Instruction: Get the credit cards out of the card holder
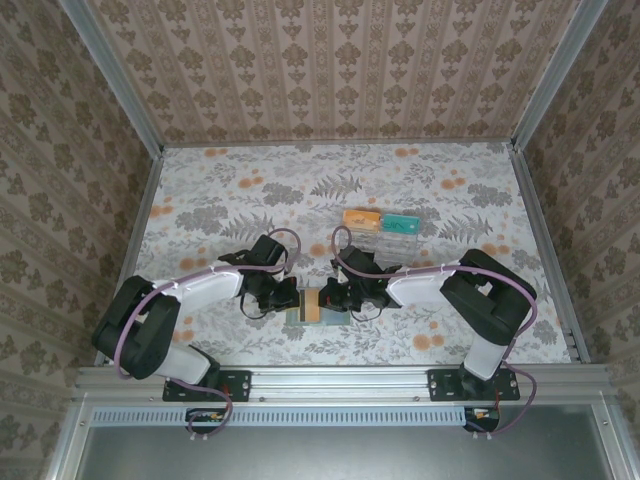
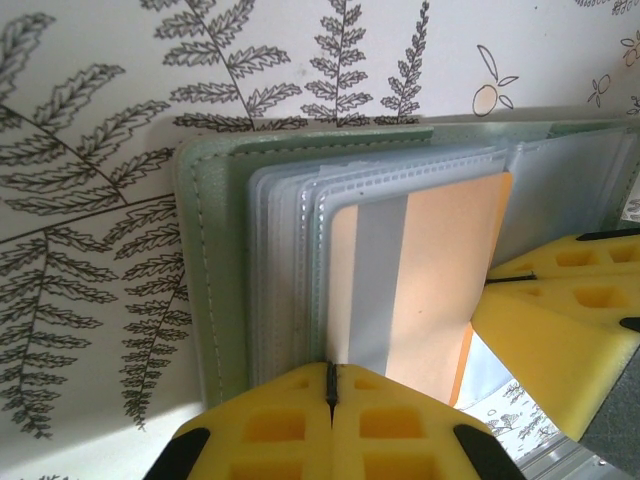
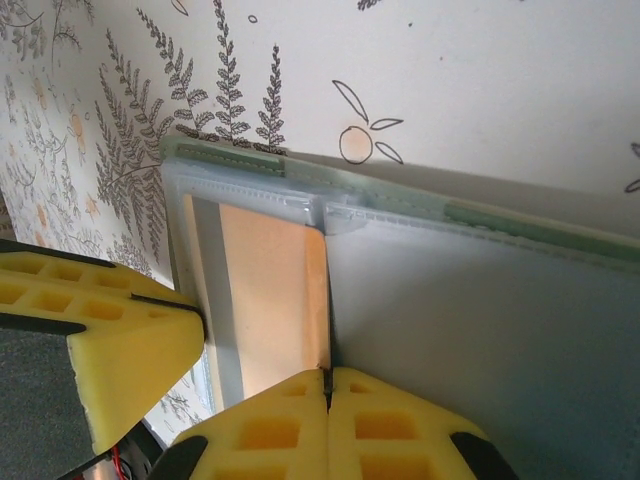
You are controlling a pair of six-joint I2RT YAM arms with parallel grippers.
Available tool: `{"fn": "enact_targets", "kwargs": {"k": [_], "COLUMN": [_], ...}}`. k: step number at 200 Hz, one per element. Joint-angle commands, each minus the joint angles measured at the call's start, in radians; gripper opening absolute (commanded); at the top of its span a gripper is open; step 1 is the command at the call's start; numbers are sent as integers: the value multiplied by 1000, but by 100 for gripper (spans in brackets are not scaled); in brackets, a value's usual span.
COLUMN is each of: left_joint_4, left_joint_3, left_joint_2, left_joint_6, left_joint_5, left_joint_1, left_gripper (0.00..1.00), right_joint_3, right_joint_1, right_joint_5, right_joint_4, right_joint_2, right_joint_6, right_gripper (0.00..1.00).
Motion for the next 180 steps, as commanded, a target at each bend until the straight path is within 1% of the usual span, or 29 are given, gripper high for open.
{"fn": "enact_targets", "kwargs": {"k": [1,27,50,60,65,79,102,139,162,180], "left_joint_4": [-55,-58,-53,-51,-50,-49,-51,-50,-50,-52], "left_joint_3": [9,11,11,12,13,14,14,14,14,14], "left_joint_2": [32,40,45,47,48,51,52,52,51,50], "left_joint_6": [25,27,30,29,28,31,31,31,30,30], "left_joint_5": [-37,-37,-34,-32,-31,-30,-30,-29,-31,-31], "left_joint_1": [1,1,1,1,1,1,1,1,1,1], "left_gripper": [0,0,0,0,0,0,0,0,0,0], "right_joint_3": [-26,-43,-44,-43,-42,-42,-39,-39,-42,-48], "right_joint_1": [-23,-46,-46,-46,-46,-43,-40,-36,-35,-38], "right_joint_5": [-6,-11,-23,-33,-35,-44,-54,-77,-74,-65], "right_joint_4": [-5,-20,-12,0,6,25,42,64,64,52], "right_joint_2": [-21,-47,-47,-39,-34,-19,3,31,27,17], "right_joint_6": [-7,-17,-21,-16,-13,-6,-4,0,-1,-8], "right_gripper": [0,0,0,12,15,20,21,20,15,6]}}
